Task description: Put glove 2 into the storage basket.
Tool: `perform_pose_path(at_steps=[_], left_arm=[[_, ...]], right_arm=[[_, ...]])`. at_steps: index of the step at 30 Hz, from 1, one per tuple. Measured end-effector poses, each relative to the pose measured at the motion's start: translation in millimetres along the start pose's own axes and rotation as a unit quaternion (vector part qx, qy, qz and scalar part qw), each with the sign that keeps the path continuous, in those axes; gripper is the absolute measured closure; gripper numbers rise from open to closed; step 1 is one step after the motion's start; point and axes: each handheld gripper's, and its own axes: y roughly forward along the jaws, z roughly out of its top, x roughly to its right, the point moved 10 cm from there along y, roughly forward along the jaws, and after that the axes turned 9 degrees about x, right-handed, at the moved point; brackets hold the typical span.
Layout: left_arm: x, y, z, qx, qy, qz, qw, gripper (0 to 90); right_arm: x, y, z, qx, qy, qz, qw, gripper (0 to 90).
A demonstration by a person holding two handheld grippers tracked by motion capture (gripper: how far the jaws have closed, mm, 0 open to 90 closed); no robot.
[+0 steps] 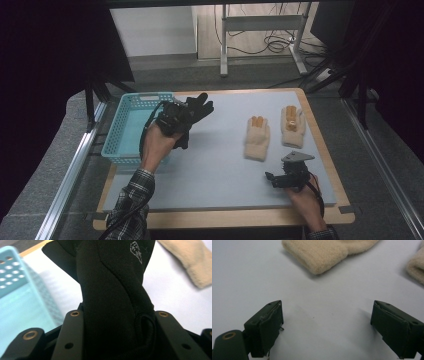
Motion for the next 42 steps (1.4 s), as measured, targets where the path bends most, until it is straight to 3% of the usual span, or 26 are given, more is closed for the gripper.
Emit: perform_pose_path(at_steps=[6, 8, 10, 14, 15, 17, 20, 22, 23, 24, 25, 26, 27, 28, 29, 30, 31, 32, 33, 34, 35, 36, 40, 41, 42], left_arm=[[-35.3, -7.9, -3.5, -0.004, -0.019, 0.032, 0.9993, 61.5], [-39.6, -8.7, -4.6, -0.005, -0.022, 0.036, 0.9991, 61.3], [-58.9, -13.3, -10.0, -0.008, -0.036, 0.052, 0.998, 61.1], [-84.0, -20.8, -17.3, -0.004, -0.061, 0.064, 0.9961, 60.8], [-84.0, -20.8, -17.3, -0.004, -0.061, 0.064, 0.9961, 60.8], [-103.7, -26.0, -24.4, -0.008, -0.077, 0.083, 0.9936, 60.7], [-120.8, -28.9, -32.5, -0.012, -0.093, 0.098, 0.9908, 60.5], [-124.6, -29.1, -35.0, -0.015, -0.098, 0.102, 0.9898, 60.3], [-134.8, -28.0, -42.5, -0.025, -0.11, 0.109, 0.9876, 60.1], [-134.8, -28.0, -42.5, -0.025, -0.11, 0.109, 0.9876, 59.9], [-143.5, -25.6, -49.8, -0.035, -0.12, 0.114, 0.9855, 59.6], [-143.5, -25.6, -49.8, -0.035, -0.12, 0.114, 0.9855, 59.6], [-150.8, -22.6, -56.2, -0.044, -0.13, 0.117, 0.9836, 59.5], [-150.8, -22.6, -56.2, -0.044, -0.13, 0.117, 0.9836, 59.5], [-157.5, -17.9, -64.1, -0.057, -0.137, 0.123, 0.9813, 59.4], [-157.5, -17.9, -64.1, -0.057, -0.137, 0.123, 0.9813, 59.4], [-163.7, -12.1, -73.2, -0.075, -0.143, 0.131, 0.9782, 59.4], [-163.7, -12.1, -73.2, -0.075, -0.143, 0.131, 0.9782, 59.4], [-167.3, -7.0, -79.7, -0.086, -0.149, 0.134, 0.9759, 59.3], [-167.3, -7.0, -79.7, -0.086, -0.149, 0.134, 0.9759, 59.3], [-170.6, -0.3, -87.9, -0.102, -0.156, 0.135, 0.9732, 59.2], [-170.6, -0.3, -87.9, -0.102, -0.156, 0.135, 0.9732, 59.1], [-176.9, 11.2, -100.9, -0.13, -0.161, 0.144, 0.9678, 58.9], [-181.0, 15.7, -106.5, -0.142, -0.163, 0.153, 0.9642, 58.9], [-181.0, 15.7, -106.5, -0.142, -0.163, 0.153, 0.9642, 58.9]], right_arm=[[0.0, 0.0, 0.0, 0.0, 0.0, 0.0, 1.0, 10.6], [0.0, 0.0, 0.0, 0.0, 0.0, 0.0, 1.0, 10.6], [0.0, 0.0, 0.0, 0.0, 0.0, 0.001, 1.0, 10.6], [0.0, 0.0, 0.0, 0.0, 0.001, 0.001, 1.0, 10.6], [0.0, 0.0, 0.0, 0.0, 0.001, 0.001, 1.0, 10.6], [0.0, 0.0, 0.0, 0.0, 0.0, 0.0, 1.0, 10.6], [0.0, 0.0, 0.0, 0.0, 0.001, 0.0, 1.0, 10.6], [-0.1, 0.0, 0.0, 0.0, 0.001, 0.0, 1.0, 10.6], [0.0, 0.0, 0.0, 0.0, 0.001, 0.0, 1.0, 10.6], [0.0, 0.0, 0.0, 0.0, 0.001, 0.0, 1.0, 10.6], [0.0, 0.1, 0.0, 0.0, 0.0, 0.0, 1.0, 10.6], [0.0, 0.1, 0.0, 0.0, 0.0, 0.0, 1.0, 10.6], [0.0, 0.1, 0.0, 0.0, 0.0, 0.0, 1.0, 10.6], [0.0, 0.1, 0.0, 0.0, 0.0, 0.0, 1.0, 10.6], [0.0, 0.1, 0.1, 0.0, 0.0, 0.0, 1.0, 10.6], [0.0, 0.1, 0.1, 0.0, 0.0, 0.0, 1.0, 10.6], [0.0, 0.1, 0.1, 0.0, 0.0, 0.0, 1.0, 10.6], [0.0, 0.1, 0.1, 0.0, 0.0, 0.0, 1.0, 10.6], [0.0, 0.0, 0.1, 0.0, 0.001, 0.001, 1.0, 10.6], [0.0, 0.0, 0.1, 0.0, 0.001, 0.001, 1.0, 10.6], [0.0, 0.0, 0.1, 0.0, 0.0, 0.0, 1.0, 10.6], [0.0, 0.0, 0.1, 0.0, 0.0, 0.0, 1.0, 10.6], [0.0, 0.0, 0.1, 0.0, 0.0, 0.0, 1.0, 10.6], [0.0, 0.0, 0.1, 0.0, 0.001, 0.0, 1.0, 10.6], [0.0, 0.0, 0.1, 0.0, 0.001, 0.0, 1.0, 10.6]])
